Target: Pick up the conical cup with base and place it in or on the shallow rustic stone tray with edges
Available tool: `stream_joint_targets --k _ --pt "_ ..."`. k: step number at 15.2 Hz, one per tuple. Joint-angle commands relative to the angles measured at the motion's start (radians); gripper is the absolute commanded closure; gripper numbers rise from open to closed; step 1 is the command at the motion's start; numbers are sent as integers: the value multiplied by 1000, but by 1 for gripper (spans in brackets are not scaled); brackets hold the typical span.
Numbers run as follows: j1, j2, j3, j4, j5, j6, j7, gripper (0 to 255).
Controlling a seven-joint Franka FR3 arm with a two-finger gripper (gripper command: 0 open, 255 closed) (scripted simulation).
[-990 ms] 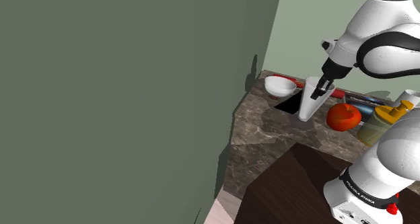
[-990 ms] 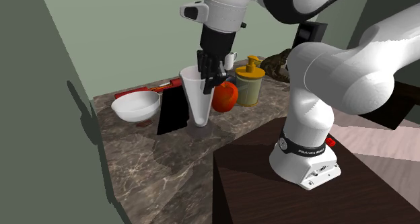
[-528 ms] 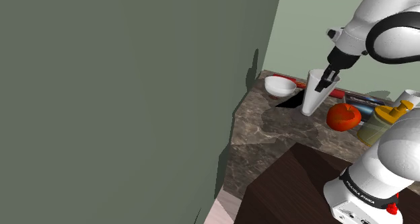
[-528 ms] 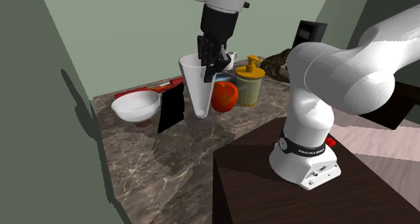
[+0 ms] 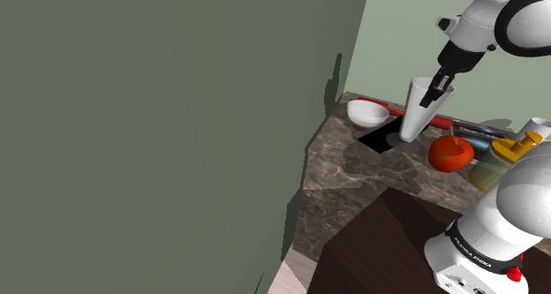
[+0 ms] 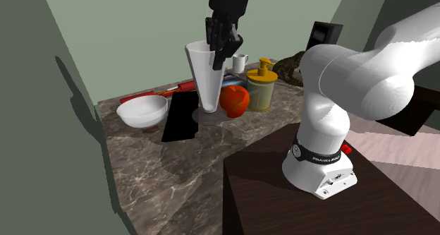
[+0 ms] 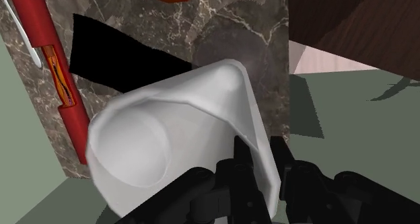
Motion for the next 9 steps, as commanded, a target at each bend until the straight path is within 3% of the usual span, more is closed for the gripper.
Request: stream_joint_targets --k 1,3,9 --pt "3 5 4 26 5 -21 -2 255" --pt "5 10 8 53 9 -43 -5 255" --pt "-12 201 -107 234 -46 -8 -109 255"
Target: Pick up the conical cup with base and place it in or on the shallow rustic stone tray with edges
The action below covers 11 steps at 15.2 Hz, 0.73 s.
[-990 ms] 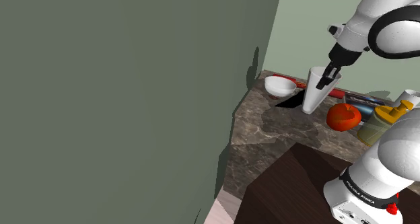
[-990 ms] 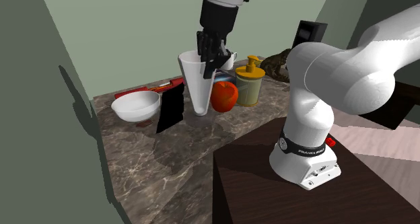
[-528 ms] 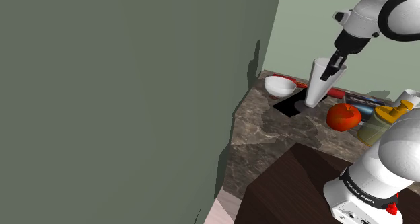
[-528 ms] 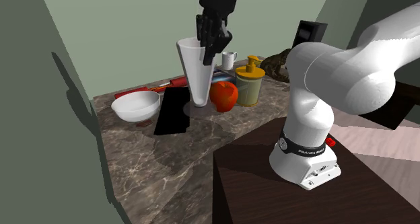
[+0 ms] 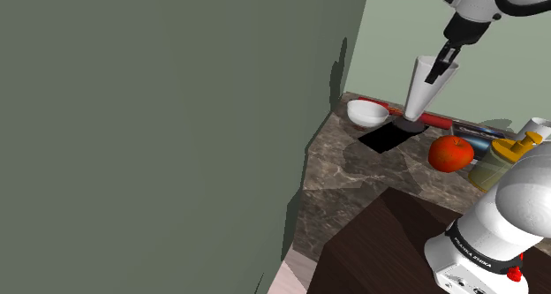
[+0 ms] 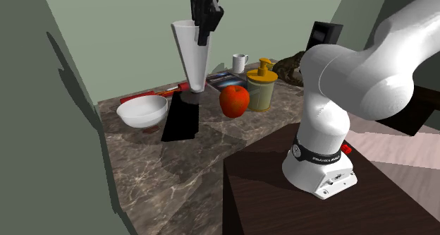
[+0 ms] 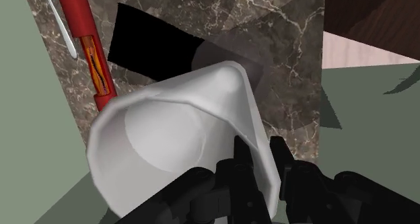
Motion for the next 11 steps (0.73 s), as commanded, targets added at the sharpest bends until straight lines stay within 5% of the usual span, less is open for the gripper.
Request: stream_joint_targets --k 1,9,11 --pt "0 64 -37 66 -13 7 -35 255" --pt "31 319 -180 359 -9 7 -179 255" --pt "31 323 -185 351 -11 19 -181 255"
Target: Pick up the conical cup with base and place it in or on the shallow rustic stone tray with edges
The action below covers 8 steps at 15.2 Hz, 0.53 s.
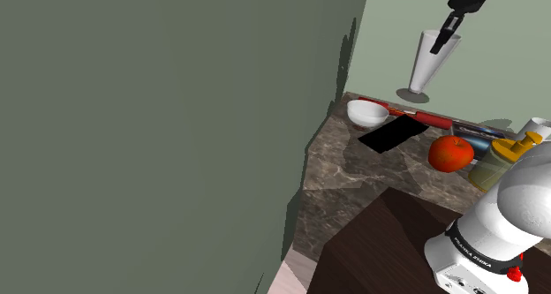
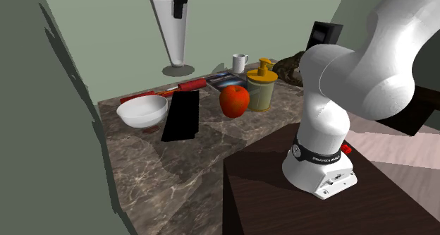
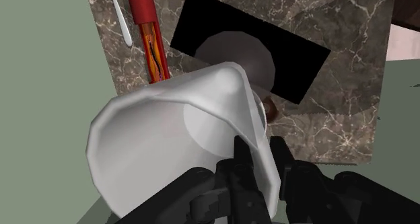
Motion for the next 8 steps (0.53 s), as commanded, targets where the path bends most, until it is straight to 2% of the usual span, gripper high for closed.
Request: stream_joint_targets --k 1,8 --pt "2 14 -9 -5 -1 21 -2 255" --pt "-7 7 -25 -102 -20 111 10 255"
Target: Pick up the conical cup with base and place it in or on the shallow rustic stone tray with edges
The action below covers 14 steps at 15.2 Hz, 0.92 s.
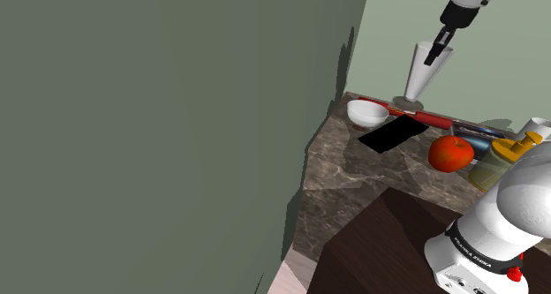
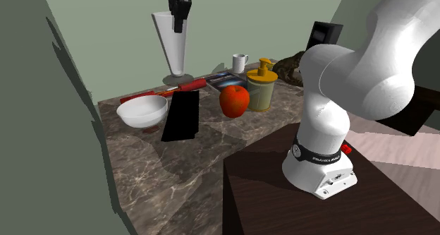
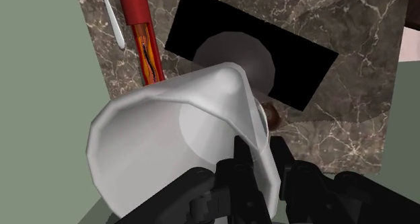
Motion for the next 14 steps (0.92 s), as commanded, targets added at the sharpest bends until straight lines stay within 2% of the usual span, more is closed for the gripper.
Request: stream_joint_targets --k 1,14 --pt "-2 0 -5 -28 -5 29 5 255" --pt "-16 23 -45 -183 -43 207 25 255"
